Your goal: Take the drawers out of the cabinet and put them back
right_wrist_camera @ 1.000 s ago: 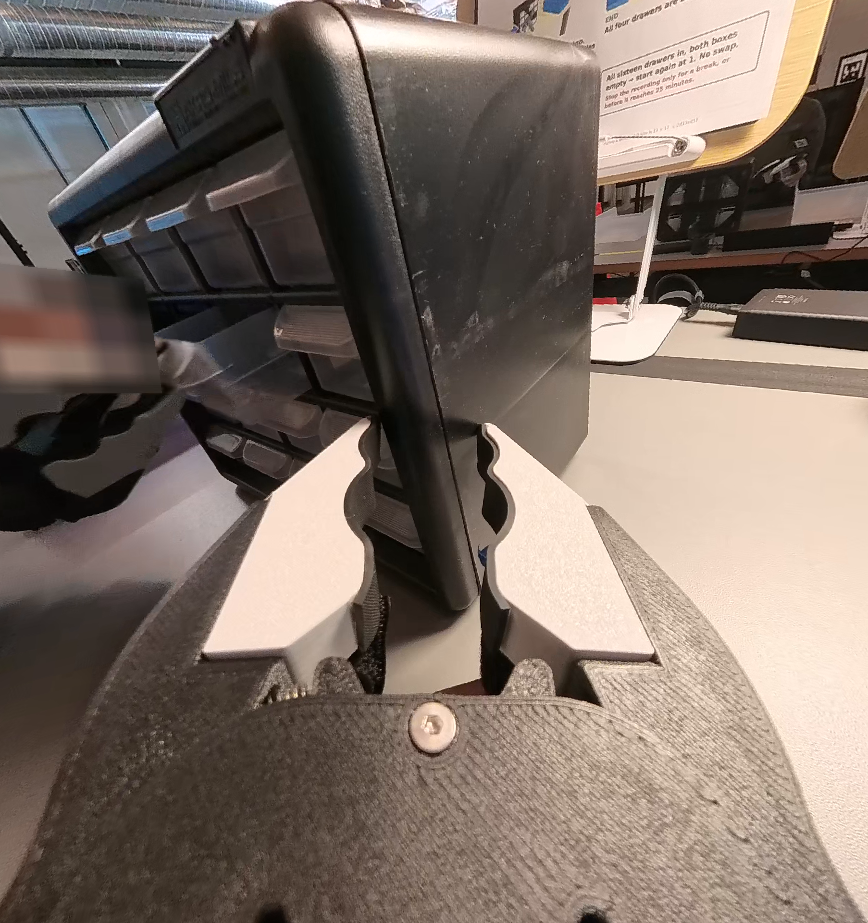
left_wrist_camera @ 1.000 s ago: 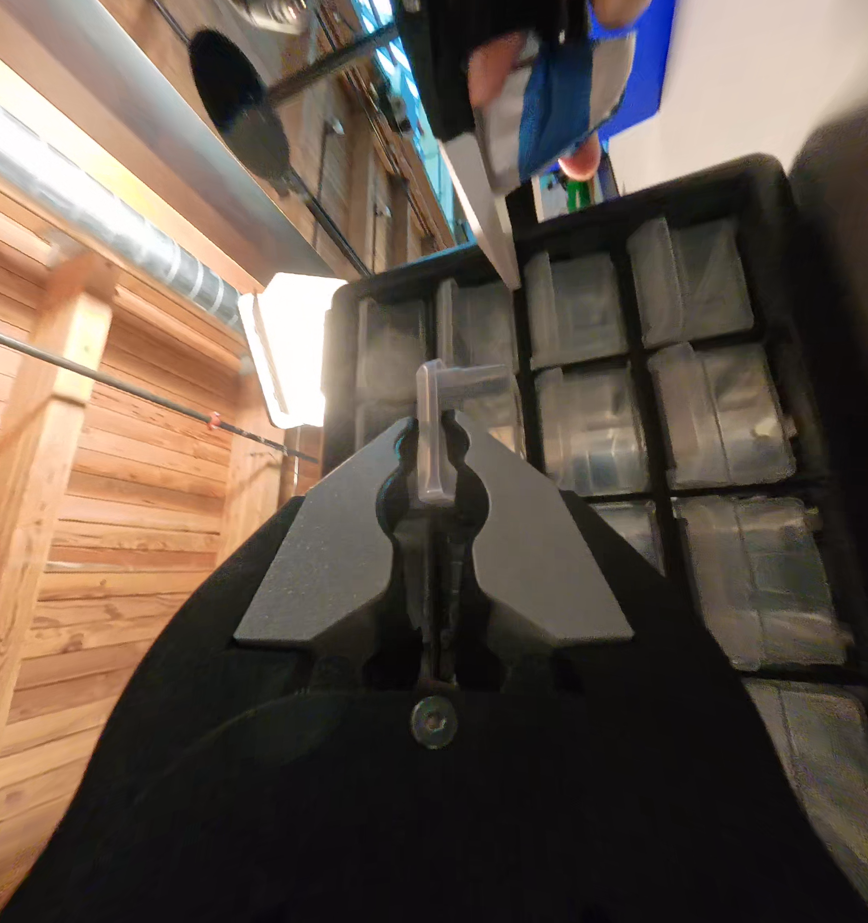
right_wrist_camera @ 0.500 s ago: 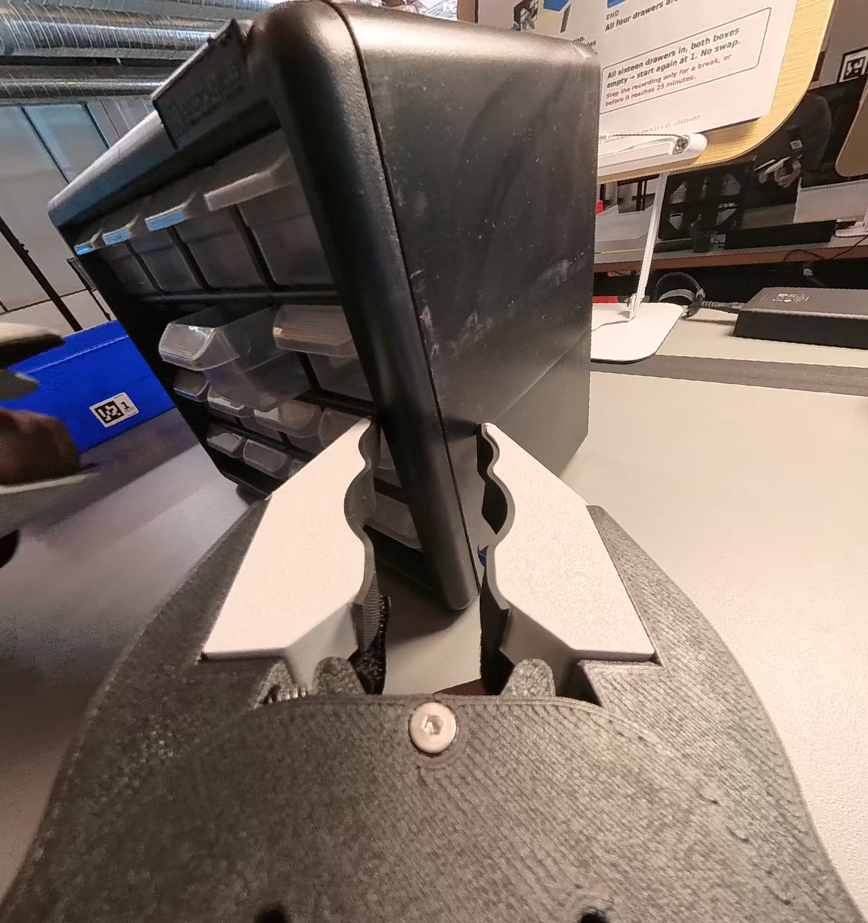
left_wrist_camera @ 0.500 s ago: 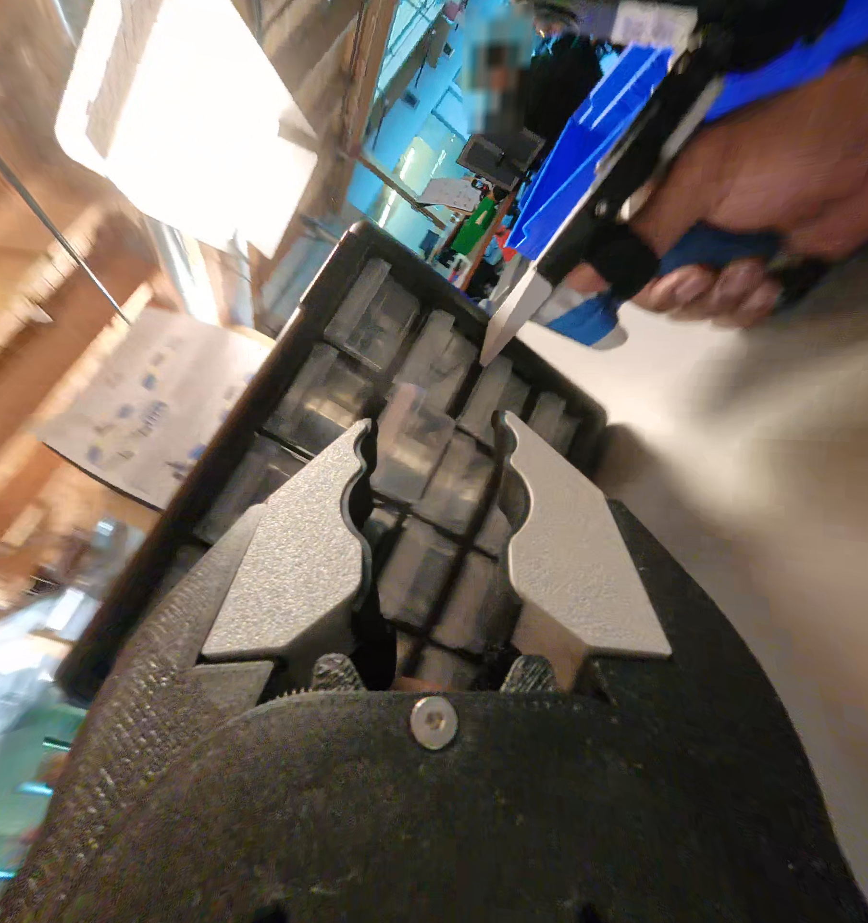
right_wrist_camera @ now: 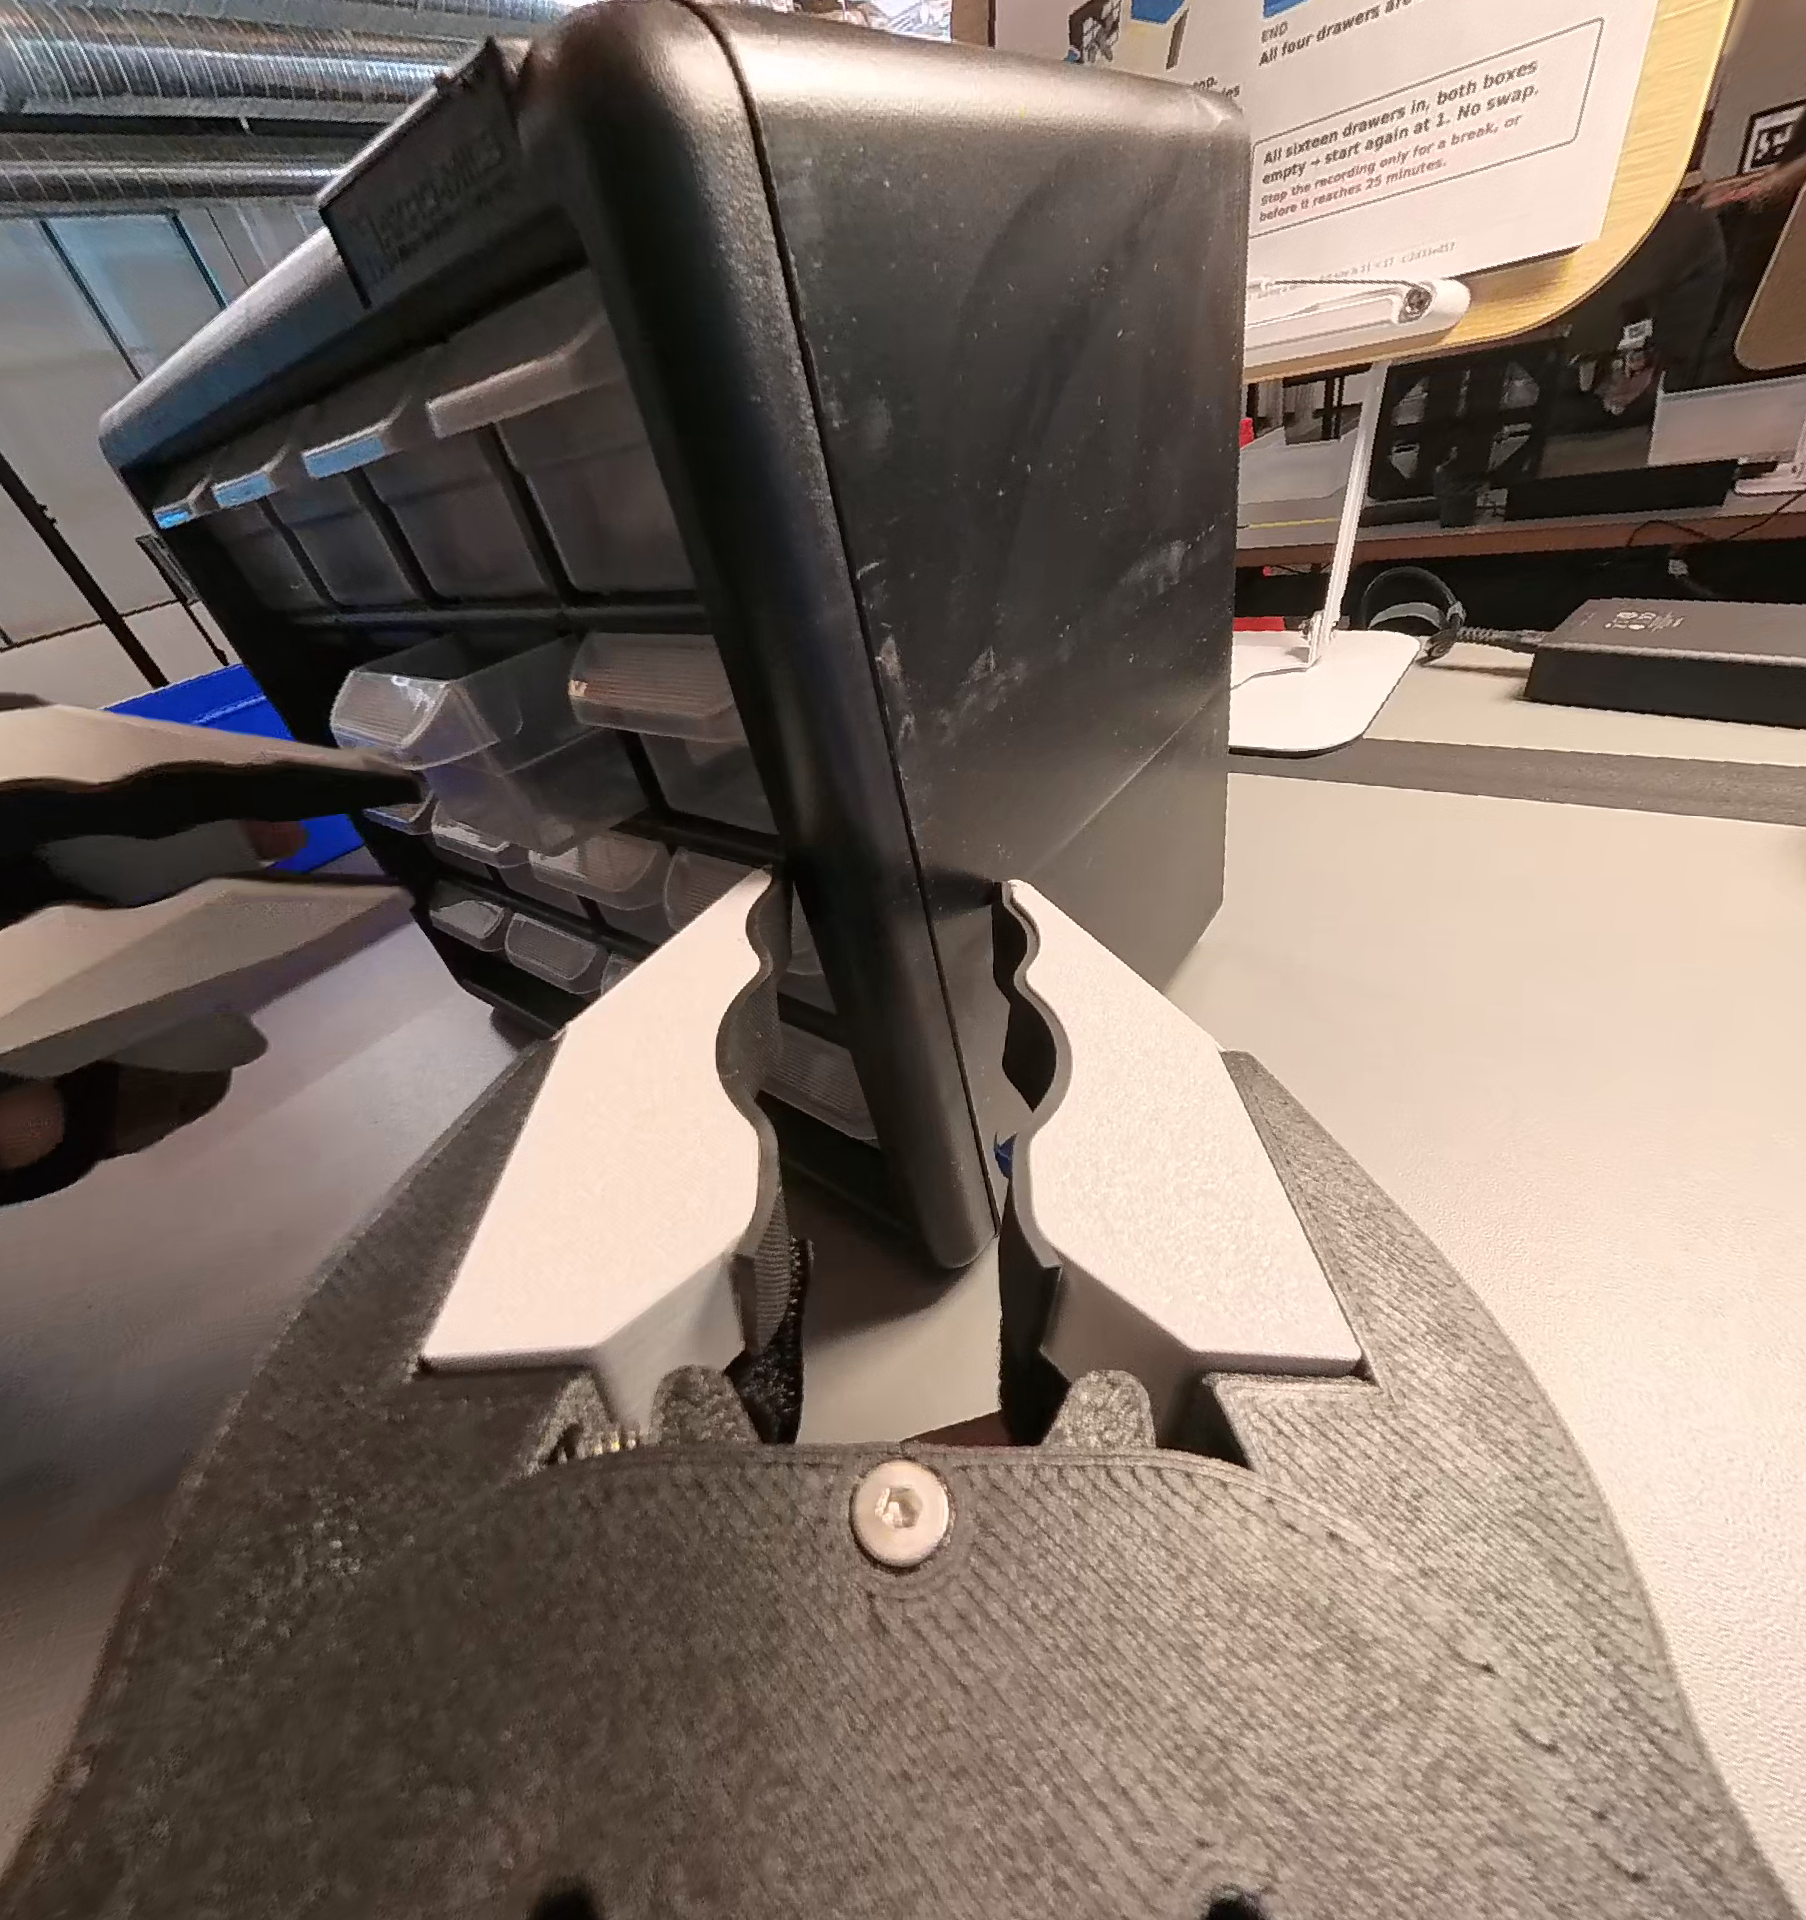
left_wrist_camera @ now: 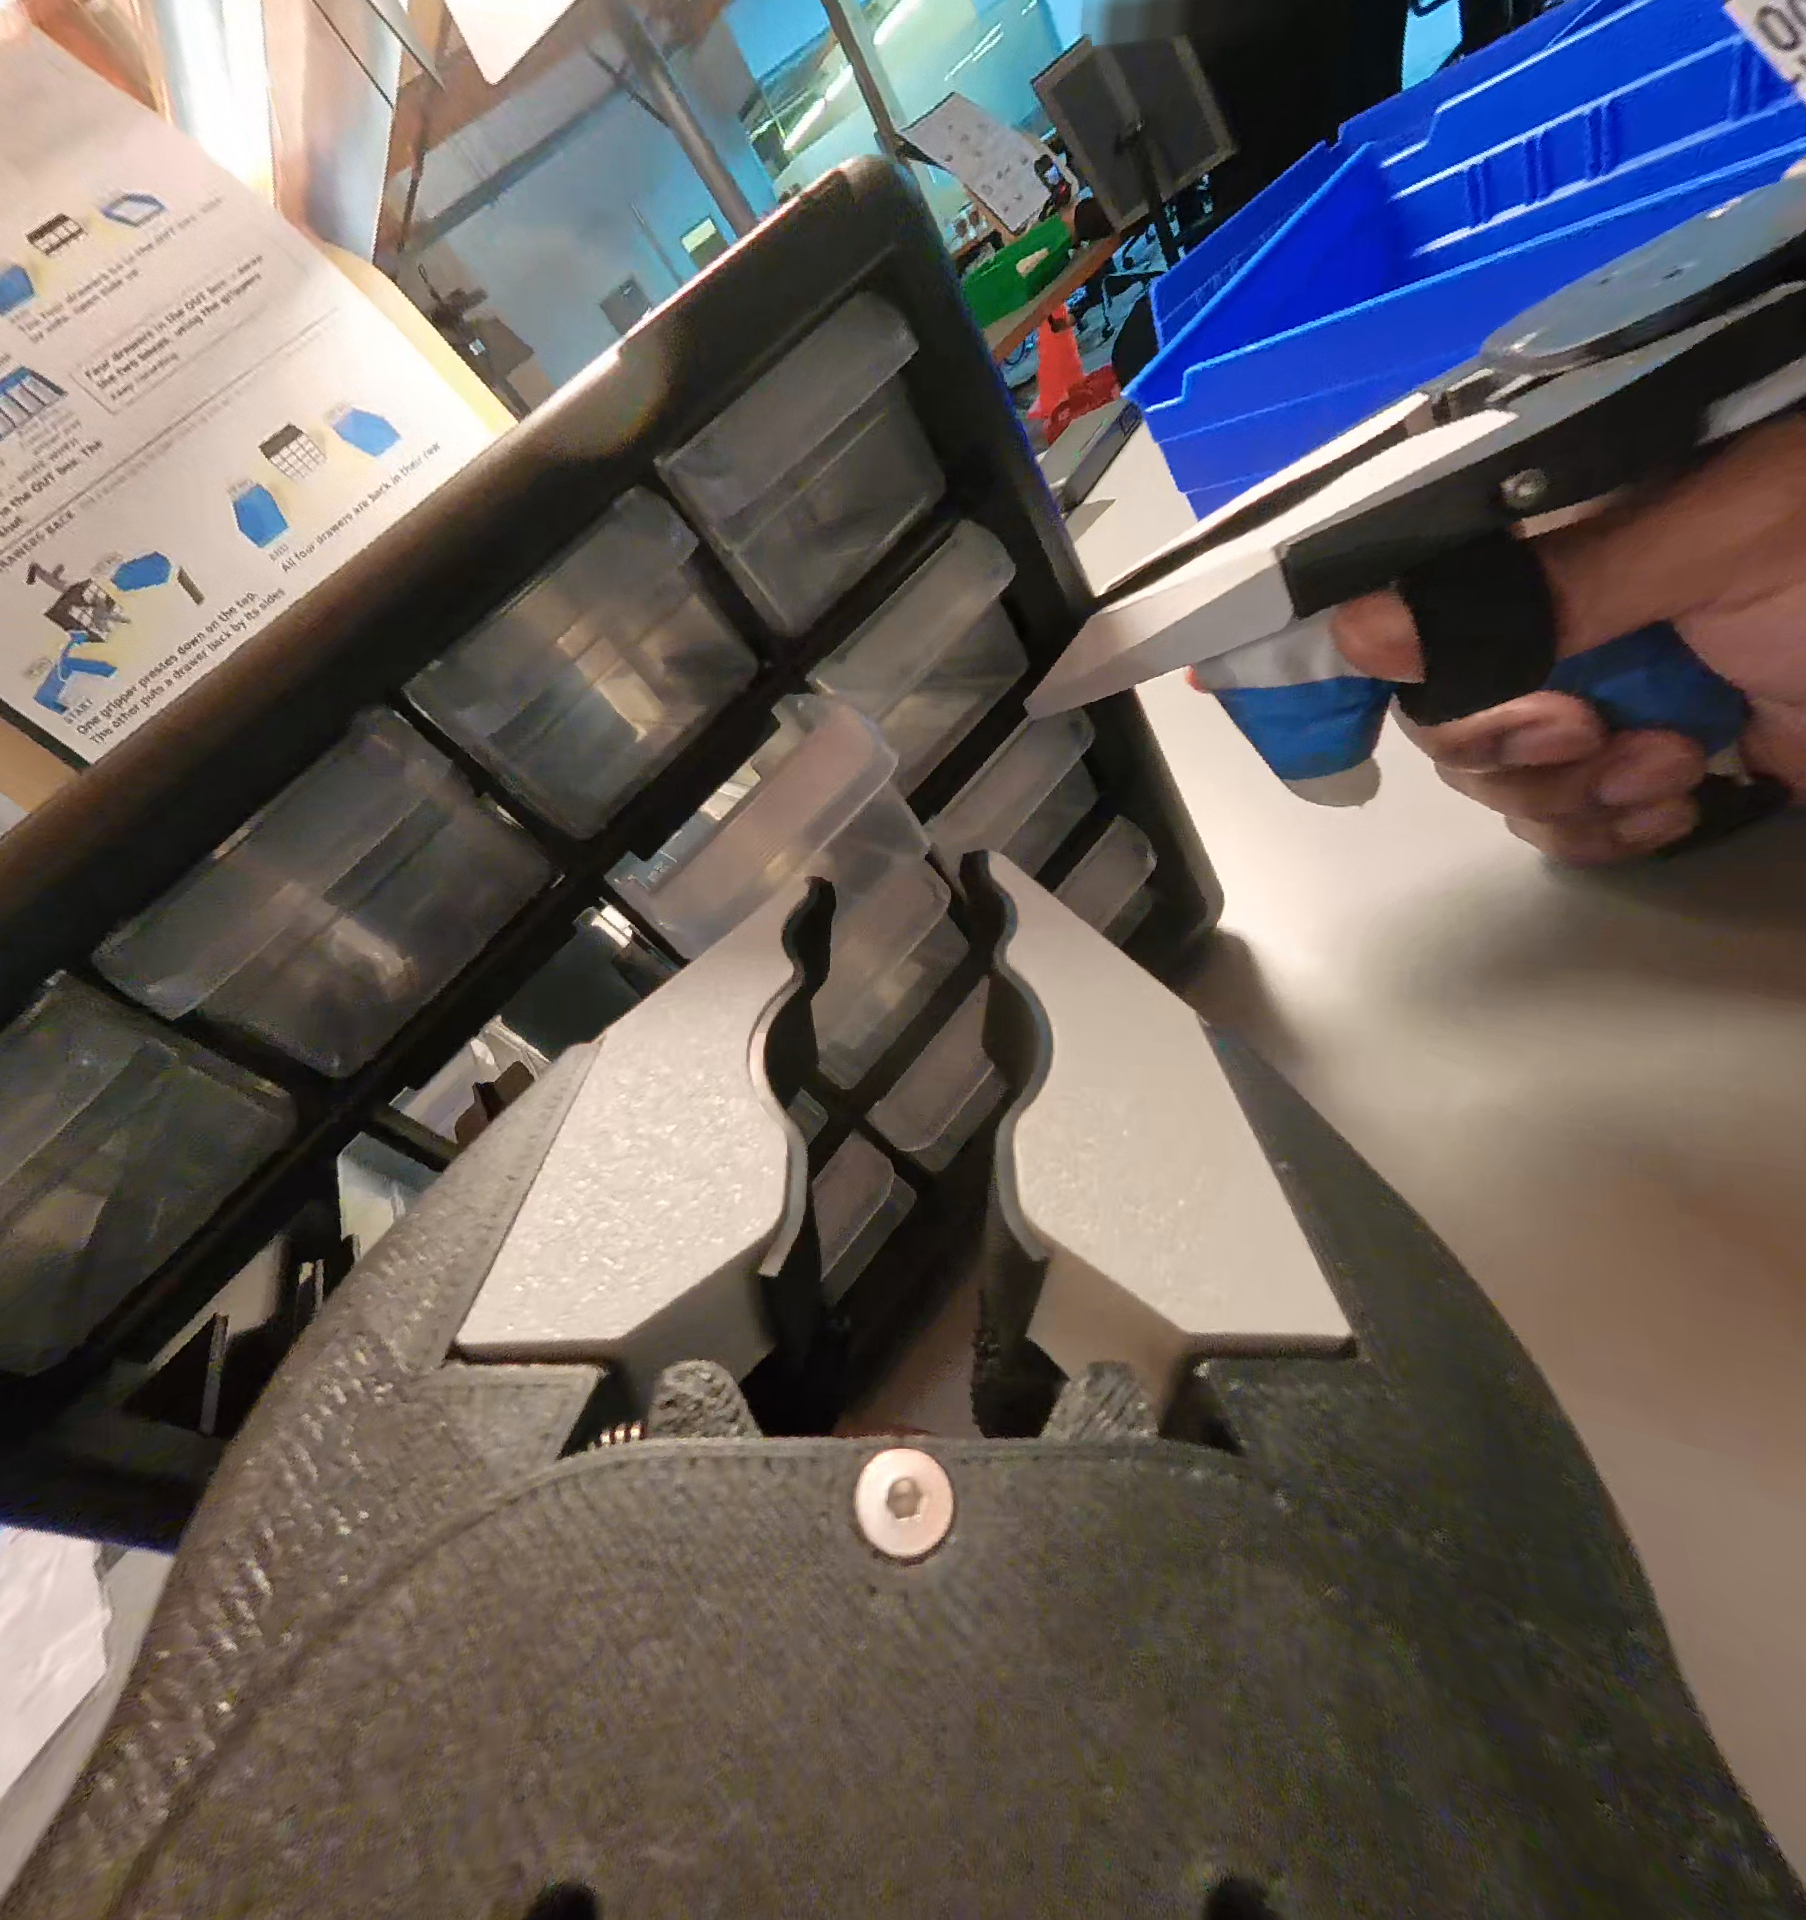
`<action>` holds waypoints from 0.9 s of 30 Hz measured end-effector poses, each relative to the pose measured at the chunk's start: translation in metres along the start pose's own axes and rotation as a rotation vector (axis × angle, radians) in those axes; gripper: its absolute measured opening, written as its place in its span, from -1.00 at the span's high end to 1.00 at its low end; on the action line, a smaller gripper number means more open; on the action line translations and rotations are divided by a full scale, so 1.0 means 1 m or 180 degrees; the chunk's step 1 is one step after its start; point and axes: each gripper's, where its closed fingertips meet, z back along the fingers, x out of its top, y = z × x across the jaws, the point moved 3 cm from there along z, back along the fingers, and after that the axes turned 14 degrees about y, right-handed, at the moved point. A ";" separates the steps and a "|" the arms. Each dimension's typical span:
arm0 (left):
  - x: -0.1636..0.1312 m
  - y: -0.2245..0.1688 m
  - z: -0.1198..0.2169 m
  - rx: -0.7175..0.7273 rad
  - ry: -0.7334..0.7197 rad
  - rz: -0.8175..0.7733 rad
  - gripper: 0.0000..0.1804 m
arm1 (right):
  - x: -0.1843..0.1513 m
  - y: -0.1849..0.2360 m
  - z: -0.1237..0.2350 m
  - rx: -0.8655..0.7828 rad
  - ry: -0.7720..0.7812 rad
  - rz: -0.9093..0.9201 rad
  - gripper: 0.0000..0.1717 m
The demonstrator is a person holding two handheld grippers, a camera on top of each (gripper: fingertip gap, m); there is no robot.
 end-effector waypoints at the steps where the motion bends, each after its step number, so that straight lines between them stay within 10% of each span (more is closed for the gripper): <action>1: 0.001 0.001 -0.002 -0.0004 0.0004 0.0021 0.73 | 0.000 0.000 0.000 0.0004 0.0000 -0.0004 0.53; 14: 0.001 0.005 -0.020 -0.0141 0.0169 0.0420 0.66 | 0.000 0.000 0.000 0.0010 0.0005 0.0006 0.53; 21: -0.018 0.034 0.050 -0.0098 0.0289 0.0506 0.56 | 0.000 0.000 0.000 0.0013 0.0008 0.0003 0.53; 27: -0.078 0.157 0.143 0.0699 0.0903 0.0894 0.52 | 0.000 -0.001 0.000 0.0005 0.0013 0.0003 0.53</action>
